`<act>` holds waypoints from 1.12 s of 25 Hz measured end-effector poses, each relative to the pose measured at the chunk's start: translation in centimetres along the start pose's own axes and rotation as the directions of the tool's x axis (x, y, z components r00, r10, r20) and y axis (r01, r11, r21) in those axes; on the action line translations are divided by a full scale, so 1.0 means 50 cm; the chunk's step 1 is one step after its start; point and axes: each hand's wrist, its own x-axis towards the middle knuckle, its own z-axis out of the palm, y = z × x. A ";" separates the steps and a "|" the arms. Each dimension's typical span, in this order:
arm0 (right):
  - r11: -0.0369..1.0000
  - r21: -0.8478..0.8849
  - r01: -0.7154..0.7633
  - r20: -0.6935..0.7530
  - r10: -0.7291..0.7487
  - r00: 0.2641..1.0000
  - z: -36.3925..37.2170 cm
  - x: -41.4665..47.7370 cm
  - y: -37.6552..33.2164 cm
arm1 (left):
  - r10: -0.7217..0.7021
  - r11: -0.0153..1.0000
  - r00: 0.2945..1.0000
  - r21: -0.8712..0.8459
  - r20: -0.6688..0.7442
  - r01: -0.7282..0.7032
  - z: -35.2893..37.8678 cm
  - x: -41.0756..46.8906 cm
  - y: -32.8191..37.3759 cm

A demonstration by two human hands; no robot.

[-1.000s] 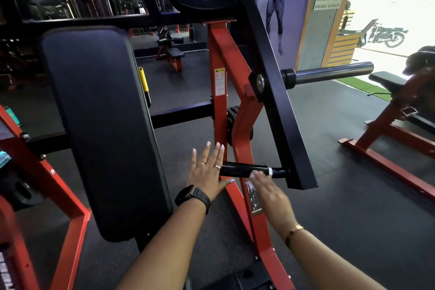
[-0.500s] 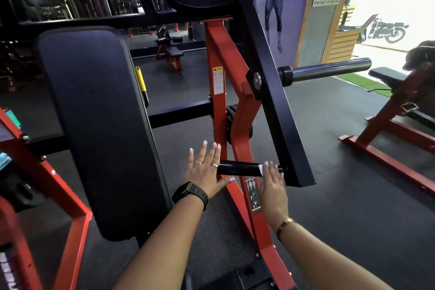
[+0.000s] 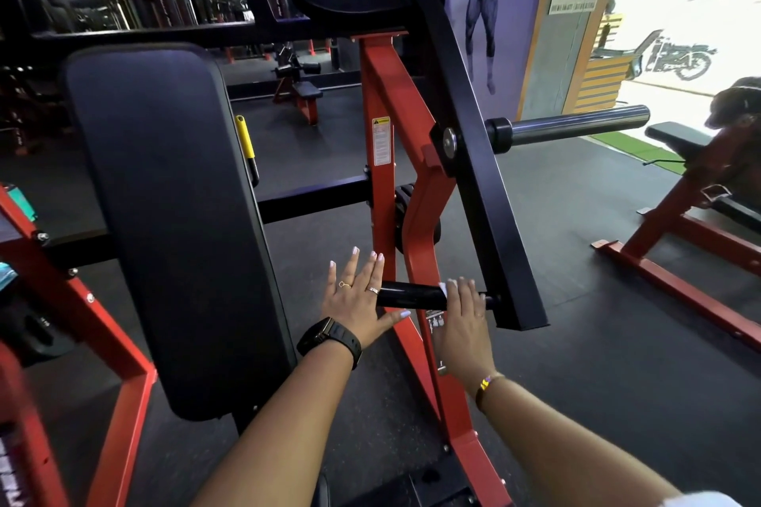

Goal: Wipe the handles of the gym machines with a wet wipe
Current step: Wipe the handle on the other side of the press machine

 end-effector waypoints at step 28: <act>0.843 0.221 0.491 0.025 -0.508 0.861 -0.063 0.066 -0.258 | -0.398 -0.598 0.861 -0.801 0.316 0.017 -0.011 0.004 -0.021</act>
